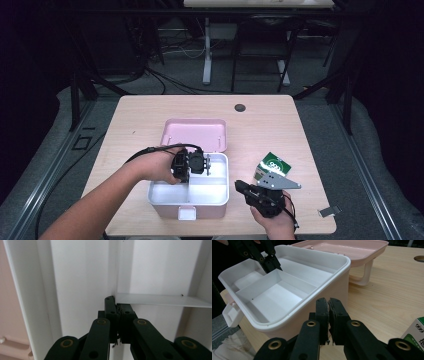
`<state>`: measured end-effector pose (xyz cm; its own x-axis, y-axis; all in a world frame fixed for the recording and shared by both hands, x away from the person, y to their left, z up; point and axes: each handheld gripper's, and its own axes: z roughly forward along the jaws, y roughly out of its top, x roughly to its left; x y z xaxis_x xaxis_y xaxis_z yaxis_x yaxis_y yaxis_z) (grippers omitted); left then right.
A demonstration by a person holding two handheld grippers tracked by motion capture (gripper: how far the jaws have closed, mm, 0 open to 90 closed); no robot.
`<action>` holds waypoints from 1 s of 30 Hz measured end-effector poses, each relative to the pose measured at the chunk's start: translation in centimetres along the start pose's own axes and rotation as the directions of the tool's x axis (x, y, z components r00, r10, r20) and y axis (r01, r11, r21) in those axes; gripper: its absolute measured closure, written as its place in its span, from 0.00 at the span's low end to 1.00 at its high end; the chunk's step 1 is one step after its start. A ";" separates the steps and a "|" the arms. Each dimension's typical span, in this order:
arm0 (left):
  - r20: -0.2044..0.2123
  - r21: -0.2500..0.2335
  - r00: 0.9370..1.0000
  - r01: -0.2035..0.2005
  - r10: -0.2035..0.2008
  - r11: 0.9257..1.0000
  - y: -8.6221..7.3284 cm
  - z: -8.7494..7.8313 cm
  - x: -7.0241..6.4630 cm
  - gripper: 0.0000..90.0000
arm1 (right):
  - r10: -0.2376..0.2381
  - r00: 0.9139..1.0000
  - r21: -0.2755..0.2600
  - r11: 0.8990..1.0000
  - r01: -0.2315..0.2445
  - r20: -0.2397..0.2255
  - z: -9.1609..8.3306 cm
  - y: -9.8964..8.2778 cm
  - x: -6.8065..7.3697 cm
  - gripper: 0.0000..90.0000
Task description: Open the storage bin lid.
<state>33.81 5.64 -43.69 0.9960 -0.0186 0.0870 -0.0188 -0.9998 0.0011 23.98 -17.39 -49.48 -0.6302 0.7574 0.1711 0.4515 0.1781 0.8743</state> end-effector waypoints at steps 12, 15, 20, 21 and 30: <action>-0.029 -0.028 0.999 0.016 -0.016 0.999 -0.4 -1.7 0.0 0.99 | 0.004 1.000 -0.017 1.000 -0.004 0.000 -0.2 0.1 -0.1 0.95; -0.042 -0.042 0.999 0.025 -0.027 0.999 -0.6 -2.6 0.1 0.99 | 0.011 1.000 -0.034 0.999 -0.011 0.001 -0.2 0.1 -0.2 0.94; -0.042 -0.065 0.998 0.050 -0.053 0.997 -1.4 -3.7 0.2 0.99 | 0.009 1.000 -0.030 0.999 -0.009 0.003 -0.3 0.1 -0.2 0.93; -0.042 -0.065 0.997 0.058 -0.061 0.996 -1.5 -3.8 0.3 0.99 | 0.010 1.000 -0.030 1.000 -0.010 0.003 -0.3 0.1 -0.2 0.92; -0.008 -0.050 0.979 0.201 -0.202 0.978 -2.8 -4.4 0.6 0.99 | 0.013 1.000 -0.019 1.000 -0.013 0.004 -0.3 0.1 -0.2 0.86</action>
<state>34.08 8.41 -39.31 0.9787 0.1834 0.0925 0.1774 -0.9817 0.0687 23.98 -17.74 -49.33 -0.6215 0.7624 0.1803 0.4477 0.1568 0.8803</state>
